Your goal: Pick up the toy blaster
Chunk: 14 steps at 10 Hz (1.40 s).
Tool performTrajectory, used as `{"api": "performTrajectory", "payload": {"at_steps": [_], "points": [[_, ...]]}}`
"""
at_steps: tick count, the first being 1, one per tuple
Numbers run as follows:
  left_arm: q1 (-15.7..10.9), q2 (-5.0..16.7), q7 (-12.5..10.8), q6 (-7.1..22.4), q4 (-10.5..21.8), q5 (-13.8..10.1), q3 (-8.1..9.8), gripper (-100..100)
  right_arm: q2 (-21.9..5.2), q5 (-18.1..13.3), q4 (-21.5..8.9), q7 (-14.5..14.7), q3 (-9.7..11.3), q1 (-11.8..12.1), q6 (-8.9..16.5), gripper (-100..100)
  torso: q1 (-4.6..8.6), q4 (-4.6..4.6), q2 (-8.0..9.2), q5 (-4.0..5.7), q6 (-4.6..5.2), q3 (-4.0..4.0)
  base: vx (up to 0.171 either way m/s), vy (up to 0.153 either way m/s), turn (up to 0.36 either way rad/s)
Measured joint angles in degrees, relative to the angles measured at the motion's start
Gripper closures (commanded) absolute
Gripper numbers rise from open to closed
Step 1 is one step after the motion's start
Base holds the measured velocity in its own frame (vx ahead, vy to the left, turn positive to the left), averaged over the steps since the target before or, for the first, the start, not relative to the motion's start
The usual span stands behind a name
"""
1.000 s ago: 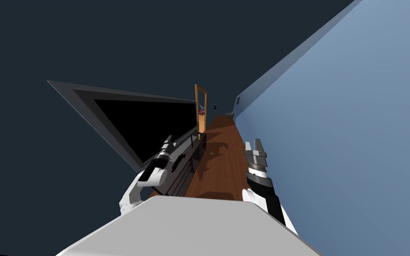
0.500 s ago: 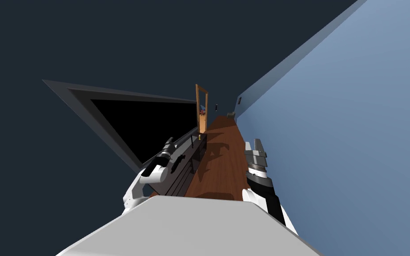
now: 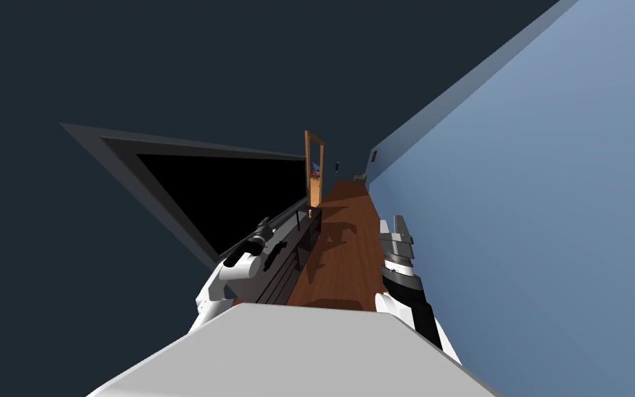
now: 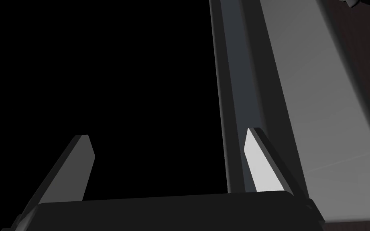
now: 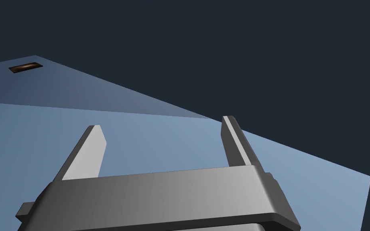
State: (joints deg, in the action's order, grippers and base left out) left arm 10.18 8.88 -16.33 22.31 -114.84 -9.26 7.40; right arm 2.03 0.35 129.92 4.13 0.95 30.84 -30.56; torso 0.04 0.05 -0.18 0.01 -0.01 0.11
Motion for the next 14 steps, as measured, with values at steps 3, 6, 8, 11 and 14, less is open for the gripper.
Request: {"api": "performTrajectory", "payload": {"at_steps": [3, 6, 8, 11, 14], "points": [[-0.76, -0.20, -2.37, 4.48, 1.78, -1.19, 0.35, -100, 0.00, 0.00, 0.00, 0.00, 0.00, 0.00, 0.00, 0, -0.02, 0.00, 0.02, 0.00, 0.01, -0.01, 0.043, -0.013, 0.046], [-1.92, 0.29, -5.21, 8.97, 4.56, -3.07, 1.06, -100, 0.00, 0.00, 0.00, 0.00, 0.00, 0.00, 0.00, 0, 0.00, 0.00, 0.02, 0.00, 0.00, -0.01, 0.039, -0.015, 0.036], [-2.69, 0.72, -7.04, 11.96, 6.62, -4.30, 1.49, -100, 0.00, 0.00, 0.00, 0.00, 0.00, 0.00, 0.00, 0, -0.05, 0.00, 0.00, -0.01, 0.00, 0.00, 0.042, -0.008, 0.034], [-4.29, 1.96, -10.58, 17.51, 9.49, -6.80, 2.64, -100, 0.00, 0.00, 0.00, 0.00, 0.00, 0.00, 0.00, 0, 0.00, 0.00, -0.01, 0.00, 0.00, 0.01, 0.045, -0.020, 0.054], [-4.93, 2.28, -13.26, 21.81, 12.69, -8.18, 3.07, -100, 0.00, 0.00, 0.00, 0.00, 0.00, 0.00, 0.00, 0, -0.04, 0.00, 0.01, -0.01, 0.02, 0.00, 0.043, -0.010, 0.036]]}}
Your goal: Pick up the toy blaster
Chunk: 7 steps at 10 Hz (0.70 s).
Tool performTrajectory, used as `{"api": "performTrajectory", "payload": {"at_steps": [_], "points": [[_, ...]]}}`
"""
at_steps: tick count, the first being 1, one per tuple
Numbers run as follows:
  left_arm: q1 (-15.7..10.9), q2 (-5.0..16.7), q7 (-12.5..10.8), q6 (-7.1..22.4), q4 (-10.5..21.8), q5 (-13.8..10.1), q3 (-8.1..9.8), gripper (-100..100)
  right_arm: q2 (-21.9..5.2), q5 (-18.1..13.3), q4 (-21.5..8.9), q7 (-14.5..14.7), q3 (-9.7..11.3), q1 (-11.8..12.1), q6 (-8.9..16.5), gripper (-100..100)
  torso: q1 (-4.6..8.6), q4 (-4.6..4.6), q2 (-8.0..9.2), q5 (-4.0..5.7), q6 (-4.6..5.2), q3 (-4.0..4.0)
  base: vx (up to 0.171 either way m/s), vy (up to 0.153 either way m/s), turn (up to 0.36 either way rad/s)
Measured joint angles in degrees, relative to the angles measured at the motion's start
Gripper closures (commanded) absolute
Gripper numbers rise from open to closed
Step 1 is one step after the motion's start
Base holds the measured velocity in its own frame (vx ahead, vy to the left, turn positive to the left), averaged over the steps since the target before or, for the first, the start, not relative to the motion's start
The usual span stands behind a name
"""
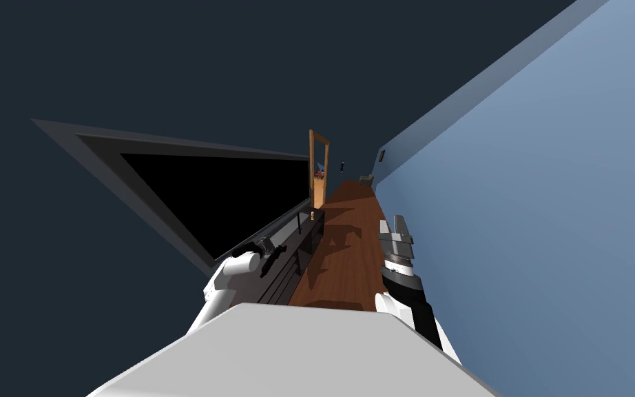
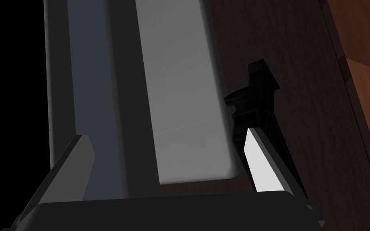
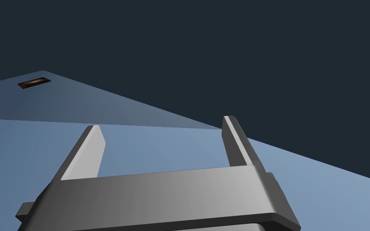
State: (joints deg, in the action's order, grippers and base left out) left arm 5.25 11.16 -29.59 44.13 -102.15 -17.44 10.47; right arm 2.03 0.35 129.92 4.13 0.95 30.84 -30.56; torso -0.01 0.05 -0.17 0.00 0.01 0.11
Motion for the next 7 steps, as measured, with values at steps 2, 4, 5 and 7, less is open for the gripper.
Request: {"api": "performTrajectory", "payload": {"at_steps": [2, 4, 5, 7], "points": [[-1.01, 0.47, -1.73, 2.45, 2.83, -1.01, 0.40, -100, 0.00, 0.00, 0.00, 0.00, 0.00, 0.00, 0.00, 0, 0.01, -0.01, 0.05, 0.00, 0.00, -0.03, 0.031, -0.014, 0.036], [-1.28, 0.69, -3.54, 5.04, 4.30, -1.74, 0.73, -100, 0.00, 0.00, 0.00, 0.00, 0.00, 0.00, 0.00, 0, 0.02, -0.02, 0.07, 0.01, -0.01, -0.04, 0.031, -0.012, 0.030], [-1.31, 1.02, -4.52, 6.65, 5.10, -2.49, 1.01, -100, 0.00, 0.00, 0.00, 0.00, 0.00, 0.00, 0.00, 0, 0.00, -0.01, 0.06, 0.00, -0.02, -0.04, 0.049, -0.010, 0.065], [-2.25, 1.65, -6.70, 9.36, 8.09, -3.71, 1.53, -100, 0.00, 0.00, 0.00, 0.00, 0.00, 0.00, 0.00, 0, -0.02, -0.01, 0.02, 0.00, 0.00, -0.01, 0.037, -0.006, 0.027]]}}
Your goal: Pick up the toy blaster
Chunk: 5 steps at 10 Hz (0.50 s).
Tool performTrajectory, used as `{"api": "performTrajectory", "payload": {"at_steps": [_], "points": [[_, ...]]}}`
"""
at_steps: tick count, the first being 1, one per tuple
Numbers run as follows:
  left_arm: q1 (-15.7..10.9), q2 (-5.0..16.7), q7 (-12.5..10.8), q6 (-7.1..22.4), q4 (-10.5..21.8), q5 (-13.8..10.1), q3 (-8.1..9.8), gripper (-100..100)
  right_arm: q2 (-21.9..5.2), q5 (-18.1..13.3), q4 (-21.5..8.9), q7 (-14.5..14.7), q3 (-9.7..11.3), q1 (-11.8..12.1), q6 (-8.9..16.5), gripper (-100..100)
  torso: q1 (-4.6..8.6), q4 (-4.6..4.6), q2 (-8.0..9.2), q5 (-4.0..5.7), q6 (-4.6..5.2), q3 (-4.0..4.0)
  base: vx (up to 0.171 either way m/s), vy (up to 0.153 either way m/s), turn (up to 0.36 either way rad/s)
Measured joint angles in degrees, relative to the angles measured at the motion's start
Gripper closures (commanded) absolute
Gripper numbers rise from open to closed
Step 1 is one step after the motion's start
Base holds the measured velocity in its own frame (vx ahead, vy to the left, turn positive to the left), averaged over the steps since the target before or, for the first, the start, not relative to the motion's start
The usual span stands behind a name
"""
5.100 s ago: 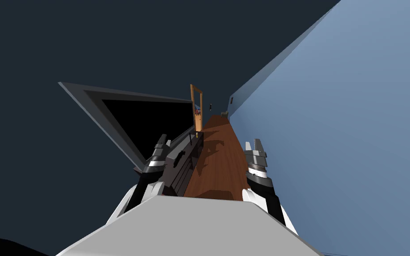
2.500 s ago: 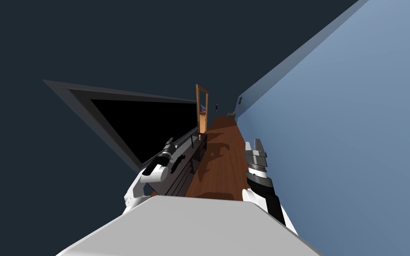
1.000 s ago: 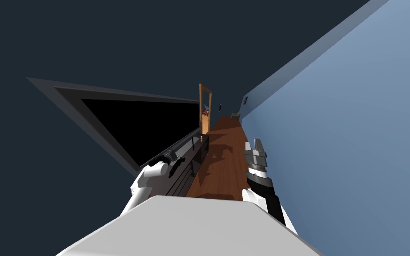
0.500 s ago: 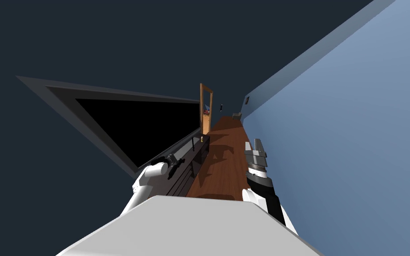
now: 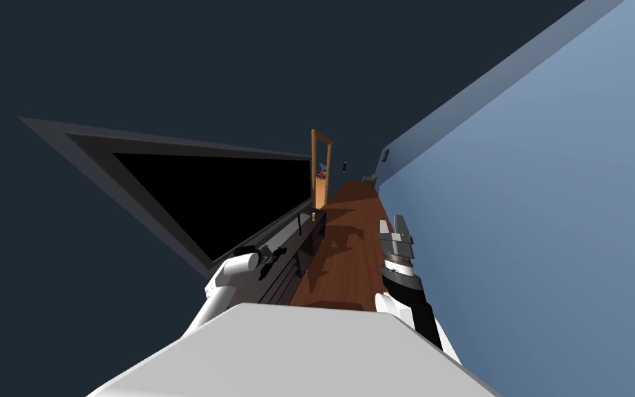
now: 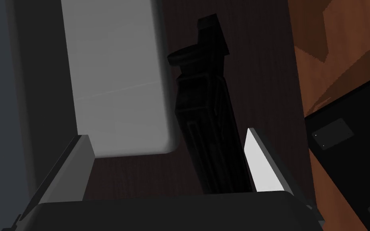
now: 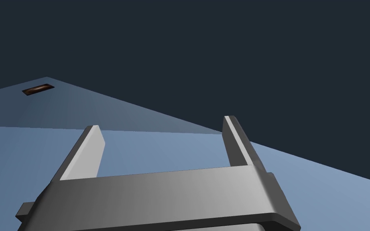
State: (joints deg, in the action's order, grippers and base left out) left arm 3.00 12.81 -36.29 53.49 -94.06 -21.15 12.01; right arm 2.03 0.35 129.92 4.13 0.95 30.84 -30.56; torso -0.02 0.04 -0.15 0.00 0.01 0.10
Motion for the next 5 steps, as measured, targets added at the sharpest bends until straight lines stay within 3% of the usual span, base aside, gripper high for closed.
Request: {"api": "performTrajectory", "payload": {"at_steps": [5], "points": [[-1.23, 1.46, -4.98, 7.17, 5.65, -2.74, 1.30, -100, 0.00, 0.00, 0.00, 0.00, 0.00, 0.00, 0.00, 0, -0.03, 0.00, 0.01, -0.01, -0.01, -0.01, 0.039, -0.001, 0.039]]}}
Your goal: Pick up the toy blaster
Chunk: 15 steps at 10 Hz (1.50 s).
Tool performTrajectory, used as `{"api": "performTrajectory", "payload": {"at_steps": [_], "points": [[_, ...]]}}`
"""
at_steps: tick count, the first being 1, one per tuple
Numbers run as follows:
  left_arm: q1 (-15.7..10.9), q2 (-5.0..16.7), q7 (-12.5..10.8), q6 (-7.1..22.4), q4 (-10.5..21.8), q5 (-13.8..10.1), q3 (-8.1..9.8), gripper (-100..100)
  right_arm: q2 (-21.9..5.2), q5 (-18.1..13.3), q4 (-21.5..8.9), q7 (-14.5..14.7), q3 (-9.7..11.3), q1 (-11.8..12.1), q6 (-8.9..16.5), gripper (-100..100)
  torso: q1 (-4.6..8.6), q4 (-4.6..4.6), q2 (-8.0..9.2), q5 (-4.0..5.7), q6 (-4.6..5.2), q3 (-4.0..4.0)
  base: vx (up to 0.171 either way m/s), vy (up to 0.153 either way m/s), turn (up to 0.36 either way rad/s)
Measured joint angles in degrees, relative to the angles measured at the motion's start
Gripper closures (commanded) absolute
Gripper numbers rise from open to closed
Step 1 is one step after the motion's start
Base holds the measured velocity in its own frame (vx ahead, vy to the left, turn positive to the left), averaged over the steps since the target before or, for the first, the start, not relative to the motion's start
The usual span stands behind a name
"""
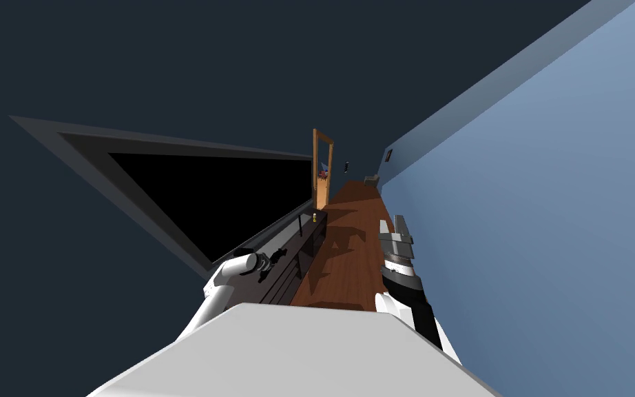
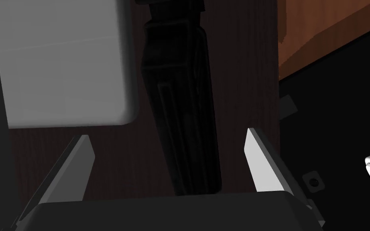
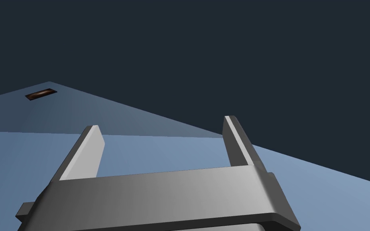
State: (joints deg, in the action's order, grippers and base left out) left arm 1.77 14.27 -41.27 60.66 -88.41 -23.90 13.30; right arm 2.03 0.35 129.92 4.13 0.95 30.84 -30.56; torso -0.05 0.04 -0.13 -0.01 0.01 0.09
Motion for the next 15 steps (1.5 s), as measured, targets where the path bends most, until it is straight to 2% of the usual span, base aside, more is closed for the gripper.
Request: {"api": "performTrajectory", "payload": {"at_steps": [4, 5, 6, 8, 10, 12, 14, 15], "points": [[-0.35, 0.96, -3.99, 5.03, 4.32, -1.94, 0.90, -100, 0.00, 0.00, 0.00, 0.00, 0.00, 0.00, 0.00, 0, 0.03, -0.01, 0.07, 0.01, 0.00, -0.04, 0.023, -0.004, 0.031], [-0.37, 1.00, -4.23, 5.39, 4.40, -1.99, 0.94, 0, 0.00, 0.00, 0.00, 0.00, 0.00, -0.01, 0.00, 0, 0.03, -0.03, 0.11, 0.01, 0.01, -0.06, 0.000, 0.000, 0.000], [-0.37, 1.00, -4.21, 5.36, 4.39, -1.99, 0.93, -100, 0.00, 0.00, 0.00, 0.00, 0.00, -0.01, 0.00, 0, 0.02, -0.03, 0.14, 0.01, 0.01, -0.08, -0.026, -0.007, 0.054], [-3.27, 1.43, -3.35, 3.86, 7.36, -2.47, 0.56, -100, 0.00, 0.00, 0.00, 0.00, 0.00, -0.01, 0.00, 0, 0.05, -0.05, 0.24, 0.01, 0.01, -0.14, -0.026, -0.012, 0.017], [-3.60, 1.59, -2.99, 3.59, 9.32, -2.72, 0.61, -100, 0.00, 0.00, 0.00, 0.00, 0.00, -0.01, 0.00, 0, 0.02, -0.04, 0.19, 0.01, 0.01, -0.11, -0.018, -0.003, 0.025], [-6.77, 1.99, -1.99, 1.60, 13.10, -3.15, 0.20, -100, 0.00, 0.00, 0.00, 0.00, 0.00, -0.01, 0.00, 0, 0.05, -0.05, 0.25, 0.01, 0.01, -0.14, -0.024, -0.009, 0.016], [-8.37, 2.64, -1.20, 0.96, 15.49, -3.95, 0.16, -100, 0.00, 0.00, 0.00, 0.00, 0.00, -0.01, 0.00, 0, 0.03, -0.06, 0.25, 0.02, 0.00, -0.14, -0.032, -0.008, 0.049], [-10.37, 2.92, -0.56, -0.02, 17.71, -4.22, 0.04, -100, 0.00, 0.00, 0.00, 0.00, 0.00, -0.01, 0.00, 0, 0.05, -0.06, 0.25, 0.01, 0.02, -0.14, -0.015, -0.008, -0.016]]}}
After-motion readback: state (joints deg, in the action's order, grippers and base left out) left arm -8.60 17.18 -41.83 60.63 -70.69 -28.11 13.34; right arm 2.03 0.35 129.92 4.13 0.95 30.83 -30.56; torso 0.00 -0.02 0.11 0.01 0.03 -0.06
